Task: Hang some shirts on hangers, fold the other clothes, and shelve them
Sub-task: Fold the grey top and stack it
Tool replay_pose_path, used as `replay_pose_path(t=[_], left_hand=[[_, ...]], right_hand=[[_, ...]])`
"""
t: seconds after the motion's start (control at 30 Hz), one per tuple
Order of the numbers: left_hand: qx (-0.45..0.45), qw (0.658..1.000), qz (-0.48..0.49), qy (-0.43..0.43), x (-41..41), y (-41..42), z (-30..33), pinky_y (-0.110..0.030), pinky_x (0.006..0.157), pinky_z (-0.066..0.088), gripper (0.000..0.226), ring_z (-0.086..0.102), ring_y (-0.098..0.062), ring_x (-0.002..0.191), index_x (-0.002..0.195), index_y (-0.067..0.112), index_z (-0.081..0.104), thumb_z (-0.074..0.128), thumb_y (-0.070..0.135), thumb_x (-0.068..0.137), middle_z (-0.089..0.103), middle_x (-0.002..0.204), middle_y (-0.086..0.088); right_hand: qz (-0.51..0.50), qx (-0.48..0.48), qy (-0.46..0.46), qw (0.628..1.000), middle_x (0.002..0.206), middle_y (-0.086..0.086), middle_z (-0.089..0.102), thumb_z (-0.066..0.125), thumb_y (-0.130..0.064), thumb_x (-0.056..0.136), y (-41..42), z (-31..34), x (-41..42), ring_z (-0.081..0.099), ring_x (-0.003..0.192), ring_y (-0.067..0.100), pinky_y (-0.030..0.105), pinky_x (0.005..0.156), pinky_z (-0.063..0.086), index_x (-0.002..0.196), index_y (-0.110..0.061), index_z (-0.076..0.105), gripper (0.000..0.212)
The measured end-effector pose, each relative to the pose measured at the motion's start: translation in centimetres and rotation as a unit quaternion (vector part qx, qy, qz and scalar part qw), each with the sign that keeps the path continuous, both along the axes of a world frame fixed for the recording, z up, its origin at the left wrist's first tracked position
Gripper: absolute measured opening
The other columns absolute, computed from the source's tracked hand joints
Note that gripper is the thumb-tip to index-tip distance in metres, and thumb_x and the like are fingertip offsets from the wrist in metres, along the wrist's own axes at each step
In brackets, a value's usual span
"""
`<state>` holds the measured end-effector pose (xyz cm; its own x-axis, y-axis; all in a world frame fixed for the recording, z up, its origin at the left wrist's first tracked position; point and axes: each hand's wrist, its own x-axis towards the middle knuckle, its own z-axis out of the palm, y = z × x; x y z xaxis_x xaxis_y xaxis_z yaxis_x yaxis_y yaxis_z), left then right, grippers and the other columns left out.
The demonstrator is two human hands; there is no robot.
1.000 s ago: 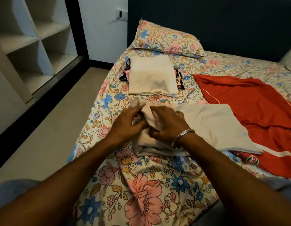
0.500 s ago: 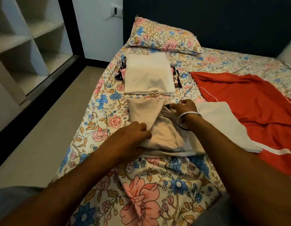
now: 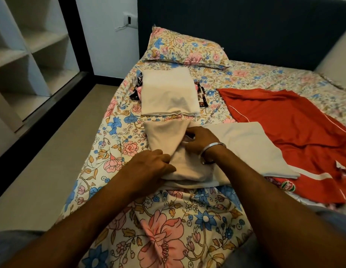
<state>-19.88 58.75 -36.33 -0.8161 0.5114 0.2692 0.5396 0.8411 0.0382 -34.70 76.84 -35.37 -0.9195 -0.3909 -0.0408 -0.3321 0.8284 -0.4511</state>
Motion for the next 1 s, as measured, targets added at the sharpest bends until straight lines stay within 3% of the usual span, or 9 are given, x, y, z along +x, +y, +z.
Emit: replay_pose_path(t=[0.13,0.2,0.33,0.43,0.57,0.73,0.87,0.93,1.0], left_hand=[[0.003,1.000,-0.005,-0.001,0.2,-0.2,-0.1,-0.025,0.066,0.041,0.034,0.056,-0.012,0.087,0.122,0.031,0.070,0.071,0.037,0.088,0.066,0.101,0.006],[0.002,1.000,-0.008,0.000,0.2,-0.1,-0.1,-0.023,0.065,0.036,0.033,0.056,-0.011,0.086,0.120,0.033,0.070,0.071,0.038,0.088,0.066,0.101,0.008],[0.006,1.000,-0.024,-0.010,0.0,-0.1,0.3,-0.022,0.069,0.040,0.032,0.056,-0.010,0.093,0.124,0.035,0.068,0.065,0.040,0.092,0.066,0.108,0.009],[-0.001,1.000,-0.024,-0.011,0.1,-0.1,0.4,-0.022,0.067,0.037,0.032,0.055,-0.010,0.093,0.124,0.036,0.067,0.064,0.042,0.093,0.066,0.106,0.010],[-0.012,1.000,-0.019,-0.021,0.1,-0.3,0.5,-0.022,0.062,0.033,0.031,0.055,-0.009,0.085,0.119,0.036,0.071,0.068,0.044,0.089,0.065,0.096,0.010],[0.000,0.999,0.000,-0.035,0.4,-0.4,0.7,-0.024,0.073,0.047,0.035,0.054,-0.009,0.095,0.127,0.033,0.065,0.064,0.043,0.094,0.063,0.109,0.009],[0.023,0.998,0.014,-0.050,0.7,0.2,1.4,-0.024,0.078,0.050,0.049,0.051,-0.007,0.095,0.133,0.031,0.054,0.073,0.038,0.088,0.057,0.120,0.007],[0.042,0.992,0.096,-0.064,0.9,0.6,1.5,-0.023,0.081,0.047,0.069,0.046,-0.008,0.099,0.139,0.031,0.035,0.075,0.040,0.084,0.044,0.131,0.005],[0.049,0.974,0.209,-0.075,1.3,0.6,1.4,-0.028,0.083,0.051,0.080,0.053,-0.015,0.102,0.142,0.026,0.023,0.073,0.046,0.083,0.037,0.138,-0.001]], right_hand=[[-0.065,-0.001,0.036,0.997,0.081,0.007,0.072,0.074,-0.029,0.084,1.9,1.0,-1.4,0.065,0.077,0.022,0.029,0.070,0.047,0.086,-0.019,0.078,0.011],[-0.116,-0.013,0.040,0.992,0.071,0.006,0.069,0.073,-0.028,0.083,2.9,1.5,-1.9,0.066,0.073,0.024,0.029,0.068,0.049,0.073,-0.017,0.074,0.015],[-0.182,0.068,0.091,0.977,0.089,0.009,0.073,0.068,-0.028,0.076,3.1,2.2,-0.4,0.068,0.087,0.033,0.031,0.070,0.050,0.086,-0.017,0.073,0.016],[-0.199,0.040,0.159,0.966,0.096,0.008,0.069,0.068,-0.032,0.080,1.9,2.4,0.7,0.065,0.092,0.035,0.034,0.072,0.047,0.097,-0.017,0.065,0.023],[-0.155,-0.037,-0.025,0.987,0.080,0.004,0.067,0.076,-0.052,0.075,0.3,1.0,1.9,0.065,0.080,0.027,0.029,0.067,0.043,0.079,-0.021,0.064,0.034],[-0.210,-0.160,-0.166,0.950,0.070,0.011,0.061,0.076,-0.014,0.077,1.7,4.0,0.9,0.058,0.064,0.026,0.026,0.056,0.043,0.084,-0.003,0.068,0.015],[-0.193,-0.009,-0.176,0.965,0.058,0.012,0.066,0.065,-0.011,0.082,3.3,5.4,1.2,0.062,0.047,0.023,0.021,0.050,0.044,0.083,0.000,0.067,0.011],[-0.166,0.107,-0.089,0.976,0.083,0.011,0.072,0.063,-0.025,0.084,3.4,4.3,1.7,0.072,0.073,0.026,0.027,0.067,0.055,0.101,-0.005,0.068,0.026],[-0.142,0.109,0.028,0.983,0.108,0.008,0.067,0.064,-0.033,0.083,2.5,3.8,1.8,0.066,0.099,0.030,0.033,0.083,0.052,0.113,-0.017,0.064,0.034]])
